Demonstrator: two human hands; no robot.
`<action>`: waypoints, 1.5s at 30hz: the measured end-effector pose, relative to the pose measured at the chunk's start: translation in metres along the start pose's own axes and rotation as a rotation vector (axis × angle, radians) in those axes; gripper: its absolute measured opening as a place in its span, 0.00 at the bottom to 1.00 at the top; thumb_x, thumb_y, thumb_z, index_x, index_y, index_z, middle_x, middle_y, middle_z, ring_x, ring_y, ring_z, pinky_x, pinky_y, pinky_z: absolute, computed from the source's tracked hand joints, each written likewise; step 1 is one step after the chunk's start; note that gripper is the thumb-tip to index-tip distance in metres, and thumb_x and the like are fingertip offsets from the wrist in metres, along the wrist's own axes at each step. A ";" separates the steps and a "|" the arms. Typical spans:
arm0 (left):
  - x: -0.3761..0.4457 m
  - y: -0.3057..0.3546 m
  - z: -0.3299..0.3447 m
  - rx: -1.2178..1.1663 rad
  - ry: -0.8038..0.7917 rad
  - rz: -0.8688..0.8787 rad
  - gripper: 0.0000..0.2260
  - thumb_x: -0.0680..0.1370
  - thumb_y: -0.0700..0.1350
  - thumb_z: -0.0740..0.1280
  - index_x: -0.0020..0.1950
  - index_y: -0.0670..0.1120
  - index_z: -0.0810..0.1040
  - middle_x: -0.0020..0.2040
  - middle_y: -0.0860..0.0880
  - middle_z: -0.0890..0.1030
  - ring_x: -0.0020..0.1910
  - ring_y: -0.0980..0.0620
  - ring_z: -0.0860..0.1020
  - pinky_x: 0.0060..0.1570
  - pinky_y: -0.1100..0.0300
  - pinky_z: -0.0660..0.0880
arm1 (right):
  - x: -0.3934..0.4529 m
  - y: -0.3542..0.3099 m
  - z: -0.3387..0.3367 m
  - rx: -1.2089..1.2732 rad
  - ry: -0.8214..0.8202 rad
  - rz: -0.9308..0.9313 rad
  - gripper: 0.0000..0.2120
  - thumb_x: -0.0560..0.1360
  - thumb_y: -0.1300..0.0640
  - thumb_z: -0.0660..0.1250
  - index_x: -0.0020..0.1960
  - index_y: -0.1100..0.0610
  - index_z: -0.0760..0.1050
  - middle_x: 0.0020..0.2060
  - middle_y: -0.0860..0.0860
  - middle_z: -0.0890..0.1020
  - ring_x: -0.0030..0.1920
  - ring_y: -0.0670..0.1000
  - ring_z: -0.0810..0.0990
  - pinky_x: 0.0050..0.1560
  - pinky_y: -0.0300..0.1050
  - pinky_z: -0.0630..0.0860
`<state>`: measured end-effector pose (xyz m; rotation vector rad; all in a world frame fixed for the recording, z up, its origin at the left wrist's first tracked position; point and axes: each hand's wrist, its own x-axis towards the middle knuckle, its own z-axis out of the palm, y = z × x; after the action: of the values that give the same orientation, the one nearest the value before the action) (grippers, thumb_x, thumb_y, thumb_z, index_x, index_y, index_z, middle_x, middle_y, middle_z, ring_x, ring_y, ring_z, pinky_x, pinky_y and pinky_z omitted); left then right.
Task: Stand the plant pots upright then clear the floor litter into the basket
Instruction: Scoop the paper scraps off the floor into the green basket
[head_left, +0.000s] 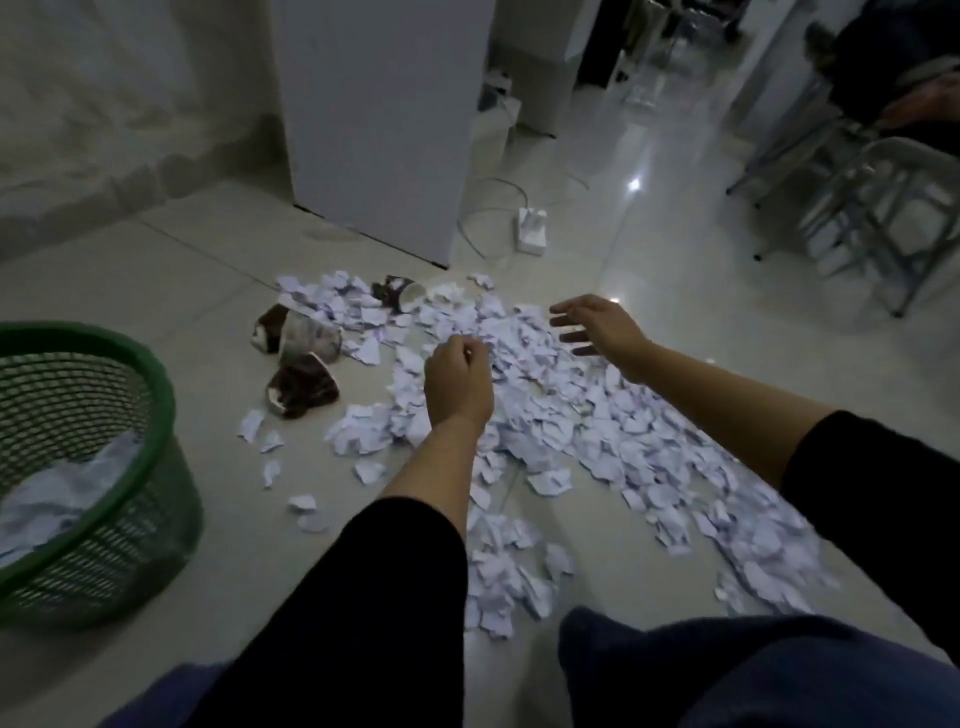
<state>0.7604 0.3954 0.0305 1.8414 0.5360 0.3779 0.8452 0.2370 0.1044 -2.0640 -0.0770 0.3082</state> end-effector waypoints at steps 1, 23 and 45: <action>-0.019 -0.010 0.017 0.072 -0.040 0.045 0.11 0.80 0.49 0.59 0.49 0.43 0.76 0.47 0.45 0.77 0.48 0.44 0.75 0.45 0.52 0.73 | -0.007 0.024 -0.006 -0.006 0.040 0.010 0.11 0.82 0.57 0.58 0.56 0.58 0.78 0.53 0.54 0.82 0.48 0.53 0.79 0.47 0.44 0.75; -0.191 -0.153 0.149 0.826 -0.284 0.177 0.42 0.69 0.70 0.53 0.78 0.50 0.54 0.78 0.39 0.50 0.77 0.40 0.50 0.72 0.36 0.46 | -0.164 0.413 -0.132 -0.415 0.908 0.649 0.23 0.81 0.49 0.59 0.75 0.48 0.62 0.78 0.54 0.59 0.78 0.57 0.53 0.75 0.64 0.44; -0.163 -0.083 0.230 0.444 -0.370 0.212 0.36 0.73 0.68 0.56 0.77 0.60 0.45 0.78 0.52 0.39 0.77 0.50 0.36 0.74 0.45 0.36 | -0.053 0.393 -0.184 -0.289 0.713 0.208 0.23 0.76 0.40 0.57 0.66 0.49 0.75 0.70 0.54 0.71 0.72 0.58 0.67 0.72 0.64 0.60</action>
<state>0.7238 0.1468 -0.1215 2.3398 0.1742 0.0484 0.8115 -0.1233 -0.1416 -2.3562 0.5562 -0.3449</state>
